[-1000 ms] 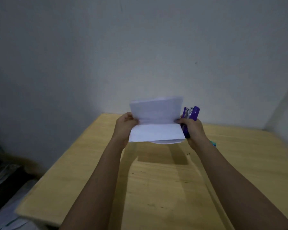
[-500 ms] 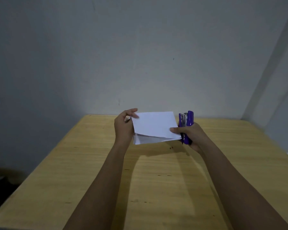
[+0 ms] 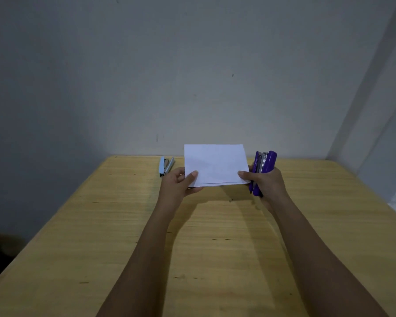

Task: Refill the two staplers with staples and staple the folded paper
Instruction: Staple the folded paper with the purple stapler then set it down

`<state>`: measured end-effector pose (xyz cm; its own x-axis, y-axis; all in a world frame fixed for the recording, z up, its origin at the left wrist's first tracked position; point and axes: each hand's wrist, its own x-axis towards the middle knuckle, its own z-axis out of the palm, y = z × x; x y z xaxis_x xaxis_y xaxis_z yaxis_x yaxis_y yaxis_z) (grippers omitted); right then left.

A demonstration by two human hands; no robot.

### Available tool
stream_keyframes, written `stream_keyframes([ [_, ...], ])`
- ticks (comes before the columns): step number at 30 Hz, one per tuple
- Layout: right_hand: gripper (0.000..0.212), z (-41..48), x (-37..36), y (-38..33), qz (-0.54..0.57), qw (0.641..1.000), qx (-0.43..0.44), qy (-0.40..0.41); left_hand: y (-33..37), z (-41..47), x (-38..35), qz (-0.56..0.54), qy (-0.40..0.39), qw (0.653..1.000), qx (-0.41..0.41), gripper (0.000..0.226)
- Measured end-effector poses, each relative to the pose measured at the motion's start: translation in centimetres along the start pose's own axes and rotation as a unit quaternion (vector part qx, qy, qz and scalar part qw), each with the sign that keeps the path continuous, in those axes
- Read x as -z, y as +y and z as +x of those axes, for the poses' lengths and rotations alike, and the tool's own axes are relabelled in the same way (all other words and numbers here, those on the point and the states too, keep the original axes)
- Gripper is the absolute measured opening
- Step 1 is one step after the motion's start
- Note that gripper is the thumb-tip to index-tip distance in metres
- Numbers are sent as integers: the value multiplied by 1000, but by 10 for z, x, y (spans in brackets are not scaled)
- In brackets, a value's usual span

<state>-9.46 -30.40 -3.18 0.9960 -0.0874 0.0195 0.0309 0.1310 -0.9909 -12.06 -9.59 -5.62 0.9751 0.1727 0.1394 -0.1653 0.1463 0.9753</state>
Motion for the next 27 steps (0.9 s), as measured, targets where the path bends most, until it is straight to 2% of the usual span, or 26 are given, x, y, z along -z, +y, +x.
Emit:
stream_keyframes([
  [4,32,1,-3,9,-4,999,16,48,-7,0,-5,49,33,998,-33,13],
  [6,31,1,-4,10,4,1000,4,26,-7,0,-4,43,45,997,-47,7],
  [10,28,0,-5,12,49,998,-26,-31,-4,4,3,-8,60,997,-41,11],
  [18,33,3,-8,17,137,989,-11,54,-2,8,0,-30,-16,999,-6,14],
  [27,27,2,-11,17,153,983,-4,97,-6,9,-2,-1,13,1000,-6,11],
])
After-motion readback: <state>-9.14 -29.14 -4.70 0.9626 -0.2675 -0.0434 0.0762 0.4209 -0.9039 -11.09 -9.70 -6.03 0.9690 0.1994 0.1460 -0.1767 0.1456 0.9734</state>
